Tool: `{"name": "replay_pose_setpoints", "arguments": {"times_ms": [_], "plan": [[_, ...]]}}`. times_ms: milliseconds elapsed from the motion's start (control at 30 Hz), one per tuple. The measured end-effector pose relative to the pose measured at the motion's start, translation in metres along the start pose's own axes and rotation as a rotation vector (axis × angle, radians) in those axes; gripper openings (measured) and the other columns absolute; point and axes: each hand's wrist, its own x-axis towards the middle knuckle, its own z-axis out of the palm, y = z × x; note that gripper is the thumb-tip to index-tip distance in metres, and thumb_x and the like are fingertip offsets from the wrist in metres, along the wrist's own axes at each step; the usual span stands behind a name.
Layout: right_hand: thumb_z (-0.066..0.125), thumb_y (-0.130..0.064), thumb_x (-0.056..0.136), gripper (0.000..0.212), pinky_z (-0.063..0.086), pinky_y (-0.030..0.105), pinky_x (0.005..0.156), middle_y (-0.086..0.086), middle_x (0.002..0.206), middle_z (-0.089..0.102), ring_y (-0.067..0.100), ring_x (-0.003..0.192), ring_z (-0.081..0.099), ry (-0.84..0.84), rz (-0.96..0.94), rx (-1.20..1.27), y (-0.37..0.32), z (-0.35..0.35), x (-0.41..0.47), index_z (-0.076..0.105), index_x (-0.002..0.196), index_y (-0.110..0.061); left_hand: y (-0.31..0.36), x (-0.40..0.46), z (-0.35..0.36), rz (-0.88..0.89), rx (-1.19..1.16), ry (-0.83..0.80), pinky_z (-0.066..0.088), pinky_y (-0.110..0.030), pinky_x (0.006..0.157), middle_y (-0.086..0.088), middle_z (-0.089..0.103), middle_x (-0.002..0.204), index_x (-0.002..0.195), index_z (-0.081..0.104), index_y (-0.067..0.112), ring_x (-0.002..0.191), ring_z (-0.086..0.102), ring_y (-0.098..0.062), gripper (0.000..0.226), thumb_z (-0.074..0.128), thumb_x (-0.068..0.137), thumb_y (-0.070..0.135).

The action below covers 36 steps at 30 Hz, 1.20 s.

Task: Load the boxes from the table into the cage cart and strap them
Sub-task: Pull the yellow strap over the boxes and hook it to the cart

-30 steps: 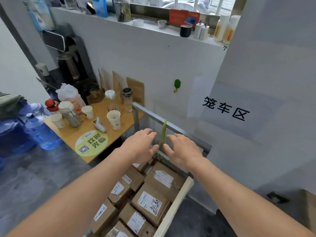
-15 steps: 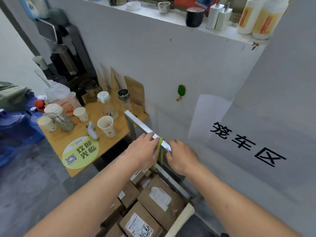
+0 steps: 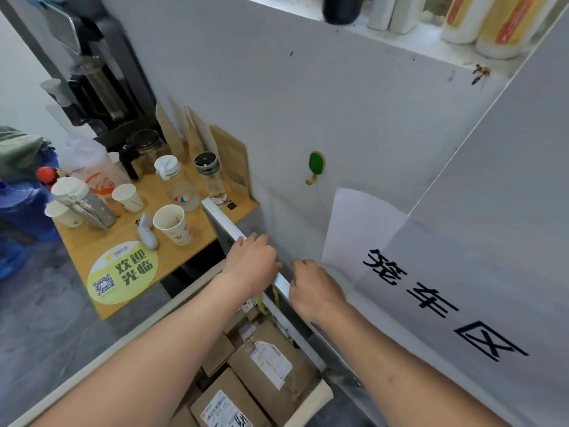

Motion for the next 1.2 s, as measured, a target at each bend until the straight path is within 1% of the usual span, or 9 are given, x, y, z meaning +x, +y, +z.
{"name": "replay_pose_setpoints", "arguments": {"times_ms": [167,300,500,633,800,900,1000,1100,1200], "plan": [[0.045,-0.013,0.101,0.006,0.044,0.036,0.073,0.012,0.118,0.060,0.033,0.101,0.058,-0.016,-0.006,0.021,-0.001,0.000,-0.003,0.051,0.103,-0.013,0.007,0.000,-0.003,-0.024,0.036,0.082,0.038,-0.039,0.104,-0.006,0.055,0.127,0.115,0.067,0.013,0.121,0.053,-0.028,0.016,0.060,0.102,0.021],[0.040,-0.021,0.104,0.016,0.038,0.033,0.069,0.011,0.101,0.058,0.031,0.088,0.051,-0.015,0.010,0.094,-0.002,0.002,-0.003,0.048,0.091,-0.014,0.005,-0.007,-0.009,-0.063,-0.034,0.135,0.035,-0.034,0.080,-0.007,0.053,0.117,0.111,0.058,0.013,0.103,0.059,-0.029,0.011,0.059,0.100,0.010],[0.037,-0.025,0.100,0.033,0.053,0.043,0.089,0.017,0.115,0.066,0.038,0.107,0.060,0.004,0.020,0.334,-0.013,0.003,0.009,0.066,0.113,-0.017,-0.007,-0.031,-0.023,-0.044,-0.470,0.090,0.038,-0.037,0.059,-0.006,0.056,0.092,0.107,0.042,0.015,0.073,0.052,-0.023,0.008,0.050,0.106,0.014],[0.035,-0.017,0.102,0.045,0.042,0.029,0.101,0.003,0.140,0.063,0.024,0.128,0.055,0.005,0.092,0.695,-0.036,-0.012,0.007,0.069,0.131,-0.025,-0.026,-0.048,-0.018,-0.045,-0.603,-0.001,0.051,-0.048,0.064,-0.005,0.063,0.083,0.103,0.042,0.026,0.068,0.057,-0.023,0.011,0.052,0.102,0.026],[0.047,-0.033,0.101,0.034,0.040,0.038,0.079,0.015,0.109,0.065,0.031,0.109,0.059,-0.034,0.260,1.037,-0.063,-0.019,0.006,0.064,0.104,-0.004,-0.037,-0.070,-0.010,-0.035,-0.554,-0.018,0.058,-0.050,0.072,0.000,0.069,0.077,0.089,0.056,0.021,0.068,0.070,-0.019,0.028,0.051,0.106,0.043],[0.060,-0.043,0.095,0.027,0.033,0.039,0.092,-0.005,0.103,0.059,0.021,0.104,0.048,-0.090,0.290,1.153,-0.074,-0.026,0.008,0.069,0.104,-0.020,-0.042,-0.087,-0.009,0.013,-0.679,-0.088,0.055,-0.038,0.065,-0.001,0.072,0.071,0.091,0.056,0.021,0.065,0.073,-0.009,0.024,0.054,0.106,0.038],[0.071,-0.047,0.087,0.030,0.040,0.041,0.103,0.001,0.116,0.067,0.021,0.114,0.056,-0.053,0.262,1.260,-0.084,-0.025,0.009,0.076,0.101,-0.021,-0.052,-0.103,-0.012,0.057,-0.691,-0.186,0.052,-0.034,0.074,0.004,0.076,0.075,0.108,0.057,0.028,0.075,0.073,-0.008,0.006,0.056,0.103,0.031],[0.068,-0.036,0.099,0.018,0.046,0.044,0.109,0.003,0.110,0.072,0.024,0.112,0.065,0.055,0.200,1.304,-0.092,-0.024,0.010,0.076,0.094,-0.020,-0.061,-0.116,-0.011,0.046,-0.669,-0.351,0.054,-0.038,0.082,0.007,0.076,0.081,0.114,0.055,0.031,0.079,0.070,-0.005,0.020,0.055,0.097,0.020],[0.056,-0.020,0.108,0.017,0.061,0.044,0.094,0.010,0.105,0.075,0.028,0.095,0.076,0.048,0.101,1.453,-0.099,-0.025,0.003,0.066,0.121,-0.017,-0.067,-0.123,-0.007,0.040,-0.645,-0.450,0.054,-0.035,0.079,0.006,0.078,0.088,0.101,0.062,0.020,0.081,0.070,-0.002,0.012,0.061,0.092,0.013]]}}
